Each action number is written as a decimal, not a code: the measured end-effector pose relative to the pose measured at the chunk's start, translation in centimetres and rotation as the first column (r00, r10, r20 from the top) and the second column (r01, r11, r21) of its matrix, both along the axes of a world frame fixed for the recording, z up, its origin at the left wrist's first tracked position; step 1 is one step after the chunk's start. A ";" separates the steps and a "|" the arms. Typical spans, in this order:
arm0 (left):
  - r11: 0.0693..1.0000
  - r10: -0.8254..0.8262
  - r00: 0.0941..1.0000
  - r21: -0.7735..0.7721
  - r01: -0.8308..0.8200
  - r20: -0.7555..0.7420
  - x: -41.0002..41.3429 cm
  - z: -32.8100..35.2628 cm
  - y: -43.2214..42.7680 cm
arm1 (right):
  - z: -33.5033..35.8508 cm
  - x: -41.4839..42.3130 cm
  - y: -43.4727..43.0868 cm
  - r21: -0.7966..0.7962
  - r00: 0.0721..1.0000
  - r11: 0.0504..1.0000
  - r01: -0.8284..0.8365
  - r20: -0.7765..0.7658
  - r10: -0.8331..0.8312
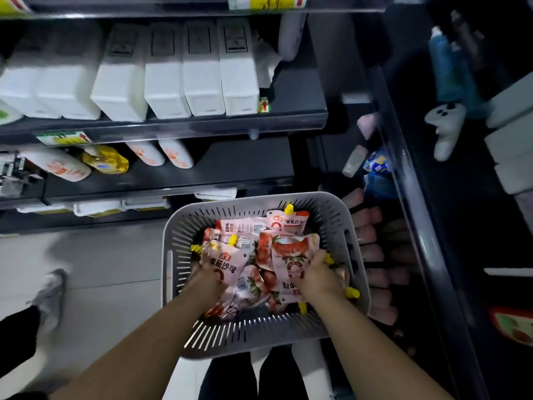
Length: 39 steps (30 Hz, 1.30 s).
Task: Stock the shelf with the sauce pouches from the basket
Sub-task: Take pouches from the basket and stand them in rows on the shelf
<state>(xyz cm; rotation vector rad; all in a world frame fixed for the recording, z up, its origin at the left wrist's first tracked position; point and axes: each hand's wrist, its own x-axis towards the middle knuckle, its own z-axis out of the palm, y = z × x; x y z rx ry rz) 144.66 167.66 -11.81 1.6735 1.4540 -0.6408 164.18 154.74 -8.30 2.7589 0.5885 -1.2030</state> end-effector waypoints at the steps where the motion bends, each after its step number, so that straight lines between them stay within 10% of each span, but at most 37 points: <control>1: 0.999 0.046 0.999 0.022 -0.047 0.017 0.1 -0.2 0.0 | -0.3 -0.2 0.1 0.034 0.999 0.998 0.047 0.007 -0.048; 6: 0.995 0.085 0.996 0.045 -0.086 0.014 0.5 -1.5 0.1 | -0.7 -0.1 0.8 0.184 0.960 0.943 0.277 -0.099 -0.263; 12: 0.995 0.073 0.997 0.069 -0.074 0.015 0.4 -1.8 0.8 | 1.0 2.1 2.4 0.217 0.960 0.942 -0.258 -0.055 0.275; 16: 0.989 -0.103 0.994 0.115 0.098 0.034 0.1 -1.4 0.6 | 3.4 3.5 6.7 0.085 0.631 0.630 -0.772 -0.022 0.776; 22: 0.995 -0.091 0.988 0.043 0.087 0.124 -0.4 -1.0 0.4 | 3.7 1.0 9.2 0.050 0.373 0.376 -0.925 0.297 0.879; 25: 0.997 -0.077 0.988 0.025 0.075 0.133 -0.2 -0.6 0.7 | 1.8 0.1 5.9 0.275 0.835 0.834 -0.479 0.437 0.335; 27: 1.000 0.003 0.990 0.023 -0.006 0.142 0.0 -0.4 0.8 | 0.6 -0.6 3.5 0.302 0.968 0.943 0.137 0.160 -0.192; 30: 0.964 0.262 0.942 -0.003 -0.267 0.211 0.6 -0.2 1.2 | -1.5 -1.2 2.1 0.206 0.771 0.750 0.628 -0.294 -0.565; 35: 0.809 0.588 0.719 -0.246 -0.535 0.371 1.9 -0.2 1.9 | -2.1 -0.3 3.0 0.117 0.744 0.801 0.587 -0.467 -0.478; 39: 0.812 0.576 0.744 -0.344 -0.472 0.338 1.8 -0.3 1.5 | -1.8 -0.5 2.9 0.054 0.720 0.824 0.564 -0.520 -0.459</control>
